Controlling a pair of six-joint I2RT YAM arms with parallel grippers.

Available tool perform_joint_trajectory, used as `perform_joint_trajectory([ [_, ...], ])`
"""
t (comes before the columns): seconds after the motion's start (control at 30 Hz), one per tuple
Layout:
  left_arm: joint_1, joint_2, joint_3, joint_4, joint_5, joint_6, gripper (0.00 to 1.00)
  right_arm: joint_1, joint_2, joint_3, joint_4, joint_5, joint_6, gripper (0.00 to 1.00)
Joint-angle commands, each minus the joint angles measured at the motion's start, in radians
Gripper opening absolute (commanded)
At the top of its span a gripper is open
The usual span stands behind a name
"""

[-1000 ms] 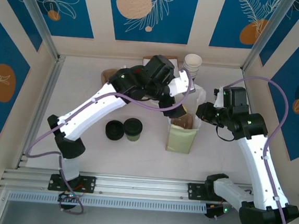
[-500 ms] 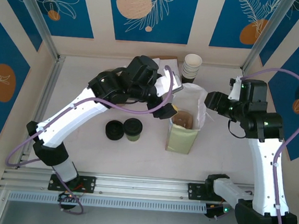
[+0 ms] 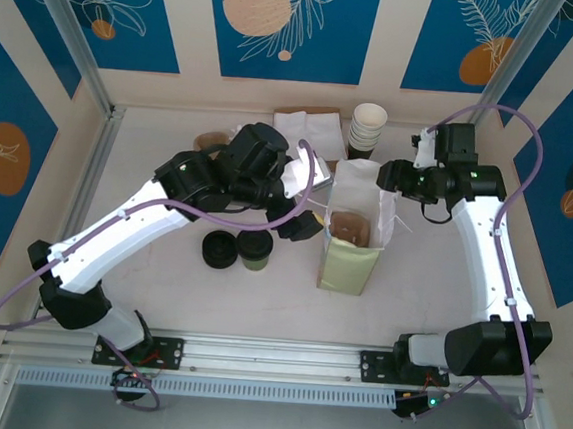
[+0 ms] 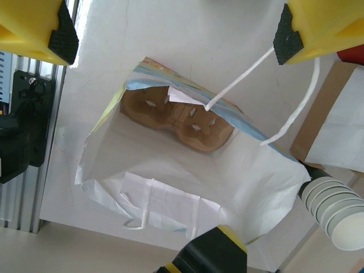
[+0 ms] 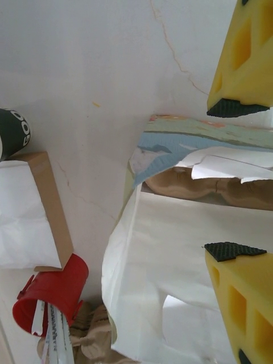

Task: Pack the takeout coffee

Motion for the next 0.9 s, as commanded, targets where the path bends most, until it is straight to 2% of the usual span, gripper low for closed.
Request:
perform_joint_trajectory([
  [0.0,0.006,-0.026,-0.017,0.03,-0.018,-0.013,0.9,-0.003,-0.001,-0.029,0.032,-0.012,-0.017,0.59],
  [0.1,0.008,-0.027,-0.015,0.029,-0.017,-0.01,0.91,0.0,0.01,-0.046,0.033,-0.022,-0.019,0.53],
  [0.2,0.008,-0.029,-0.016,0.031,-0.017,-0.01,0.91,0.001,0.008,-0.067,0.04,-0.017,-0.013,0.51],
  [0.27,0.008,-0.029,-0.015,0.037,-0.014,-0.011,0.91,0.001,0.003,-0.085,0.061,-0.025,-0.014,0.46],
  [0.33,0.008,-0.029,-0.014,0.042,-0.011,-0.014,0.91,0.003,0.001,-0.092,0.07,-0.041,-0.015,0.36],
  [0.47,0.008,-0.03,-0.013,0.044,-0.007,-0.019,0.92,0.013,-0.011,-0.083,0.073,-0.043,-0.018,0.08],
  [0.53,0.008,-0.033,-0.016,0.044,-0.006,-0.02,0.92,0.016,-0.031,-0.079,0.082,-0.047,-0.018,0.0],
  [0.87,0.007,-0.064,-0.053,0.071,-0.018,-0.039,0.93,0.042,-0.265,-0.213,0.257,-0.069,0.025,0.0],
])
